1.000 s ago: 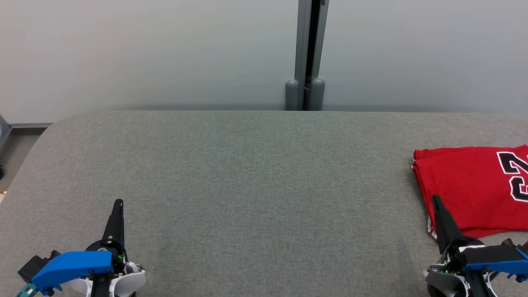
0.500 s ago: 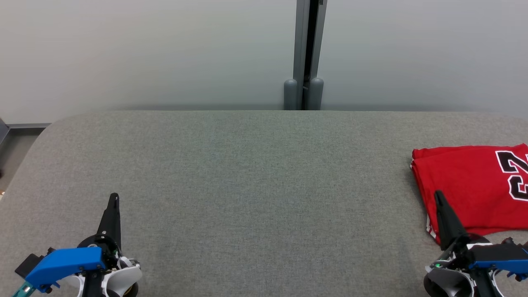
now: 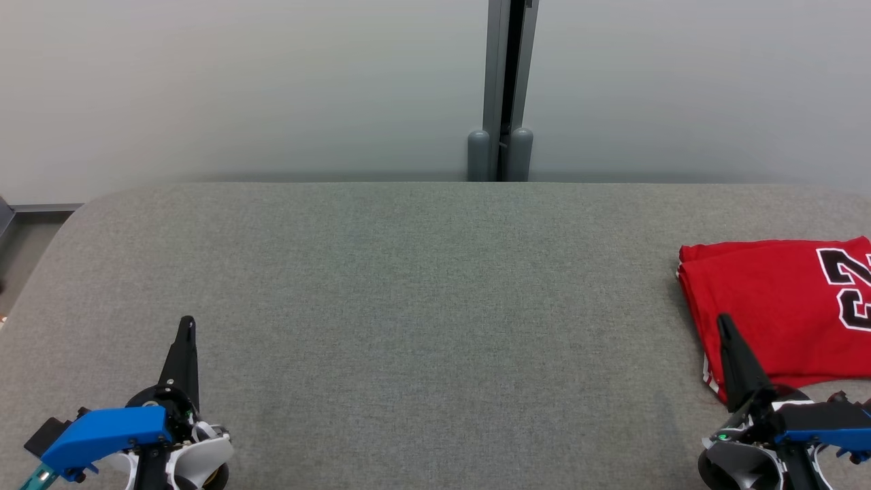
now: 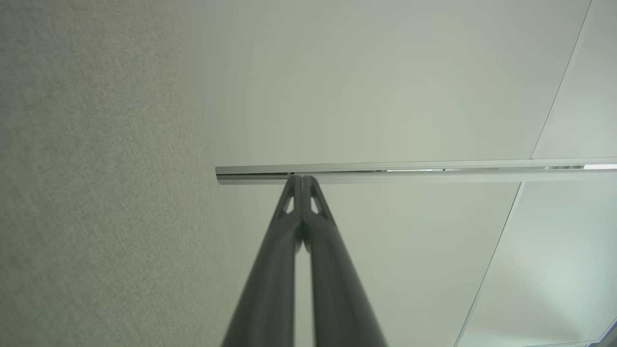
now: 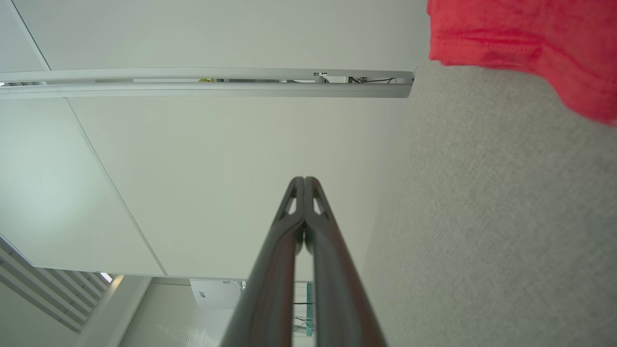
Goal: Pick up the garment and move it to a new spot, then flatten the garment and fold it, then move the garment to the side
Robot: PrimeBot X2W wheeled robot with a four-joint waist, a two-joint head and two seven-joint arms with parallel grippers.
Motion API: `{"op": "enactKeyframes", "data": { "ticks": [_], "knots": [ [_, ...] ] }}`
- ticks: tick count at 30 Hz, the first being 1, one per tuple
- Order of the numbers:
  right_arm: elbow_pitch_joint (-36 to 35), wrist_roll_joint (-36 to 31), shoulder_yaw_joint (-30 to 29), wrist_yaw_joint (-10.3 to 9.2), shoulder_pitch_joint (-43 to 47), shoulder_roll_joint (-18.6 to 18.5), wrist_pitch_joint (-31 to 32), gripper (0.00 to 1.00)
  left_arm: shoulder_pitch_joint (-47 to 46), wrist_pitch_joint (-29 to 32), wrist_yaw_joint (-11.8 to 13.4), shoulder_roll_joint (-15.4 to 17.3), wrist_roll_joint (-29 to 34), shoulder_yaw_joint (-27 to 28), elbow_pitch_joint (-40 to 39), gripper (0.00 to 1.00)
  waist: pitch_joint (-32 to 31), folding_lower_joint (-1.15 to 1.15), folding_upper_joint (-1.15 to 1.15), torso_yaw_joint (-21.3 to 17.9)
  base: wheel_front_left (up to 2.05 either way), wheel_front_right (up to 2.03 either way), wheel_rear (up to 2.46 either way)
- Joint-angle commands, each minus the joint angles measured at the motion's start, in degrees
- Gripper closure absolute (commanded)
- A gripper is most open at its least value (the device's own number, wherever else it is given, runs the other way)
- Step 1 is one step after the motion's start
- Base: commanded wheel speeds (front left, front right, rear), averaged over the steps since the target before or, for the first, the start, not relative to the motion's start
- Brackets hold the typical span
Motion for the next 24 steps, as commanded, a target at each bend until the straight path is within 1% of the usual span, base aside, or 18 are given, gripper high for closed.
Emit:
{"op": "enactKeyframes", "data": {
  "ticks": [1,24],
  "knots": [
    [-0.2,0.1,-0.1,0.02,-0.8,-0.3,0.1,1.0,-0.6,0.2,-0.6,-0.1,-0.1,0.1,-0.2,1.0,0.0,0.0,0.0,0.0,0.0,0.0,0.0],
    [-0.2,0.2,-0.1,0.02,-0.7,-0.3,0.1,1.0,-0.6,0.2,-0.6,-0.1,-0.2,0.1,-0.2,1.0,0.0,0.0,0.0,0.0,0.0,0.0,0.0]
  ]
}}
